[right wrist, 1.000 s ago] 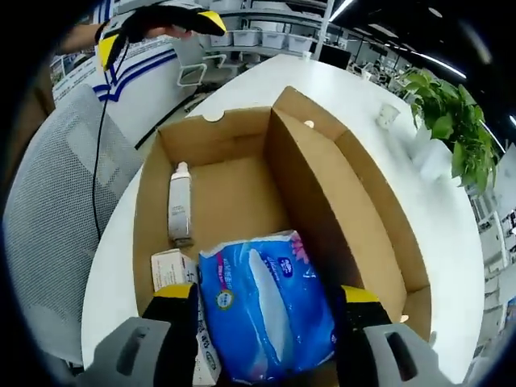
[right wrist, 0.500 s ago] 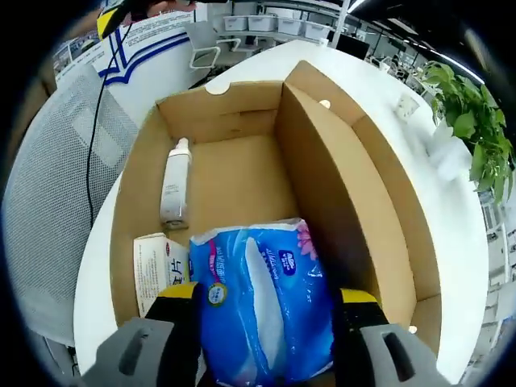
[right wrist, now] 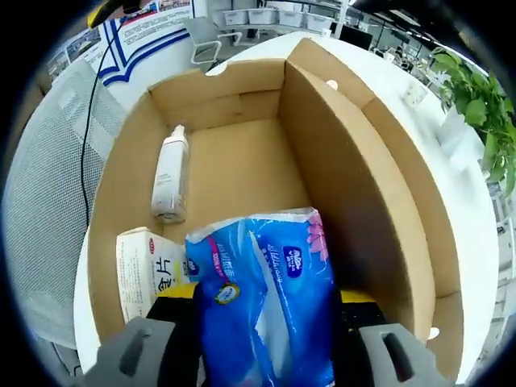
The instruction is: Operate the shoe box by opening the lid, removing the specified soft item, and placing it in the target area until the item is outside and the box remains undamaged.
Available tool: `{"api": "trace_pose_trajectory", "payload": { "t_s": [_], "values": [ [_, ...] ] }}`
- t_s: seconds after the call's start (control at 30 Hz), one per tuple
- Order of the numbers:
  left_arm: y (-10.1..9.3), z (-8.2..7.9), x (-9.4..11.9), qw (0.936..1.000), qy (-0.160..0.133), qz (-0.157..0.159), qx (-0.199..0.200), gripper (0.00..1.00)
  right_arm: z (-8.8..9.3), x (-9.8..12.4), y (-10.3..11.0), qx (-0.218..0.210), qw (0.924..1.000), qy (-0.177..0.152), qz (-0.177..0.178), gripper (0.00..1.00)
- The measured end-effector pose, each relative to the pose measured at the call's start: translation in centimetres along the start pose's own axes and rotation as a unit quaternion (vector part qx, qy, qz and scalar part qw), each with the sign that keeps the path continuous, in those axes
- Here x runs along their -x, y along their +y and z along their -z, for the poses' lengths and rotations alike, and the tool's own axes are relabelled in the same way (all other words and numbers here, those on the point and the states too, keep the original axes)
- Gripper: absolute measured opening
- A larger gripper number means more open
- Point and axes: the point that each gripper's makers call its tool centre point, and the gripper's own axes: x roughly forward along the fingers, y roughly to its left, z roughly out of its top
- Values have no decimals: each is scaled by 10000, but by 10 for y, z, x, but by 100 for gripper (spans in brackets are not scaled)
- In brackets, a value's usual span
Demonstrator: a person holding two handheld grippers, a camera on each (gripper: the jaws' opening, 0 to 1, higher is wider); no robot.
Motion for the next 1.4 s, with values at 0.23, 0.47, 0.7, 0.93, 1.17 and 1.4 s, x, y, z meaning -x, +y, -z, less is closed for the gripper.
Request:
{"api": "trace_pose_trajectory", "payload": {
  "t_s": [0.23,0.47,0.7,0.93,1.17,1.4],
  "values": [
    [2,3,3,10000,6,-46,50,66,-1,3,1,-2,10000,-62,75,56],
    [-1,6,3,10000,18,-32,72,65,-3,8,5,50,9999,-114,109,45],
    [-1,3,4,10000,-17,-43,70,65,-8,16,5,-17,9996,-221,188,39],
    [1,2,5,9999,-57,-61,113,65,-17,28,2,-186,9985,-443,275,38],
    [-2,3,6,9999,-53,-44,111,64,-21,38,2,-238,9976,-542,354,38],
    [-4,0,6,9999,-78,-13,86,64,-26,51,1,-238,9968,-628,438,38]
  ]
}}
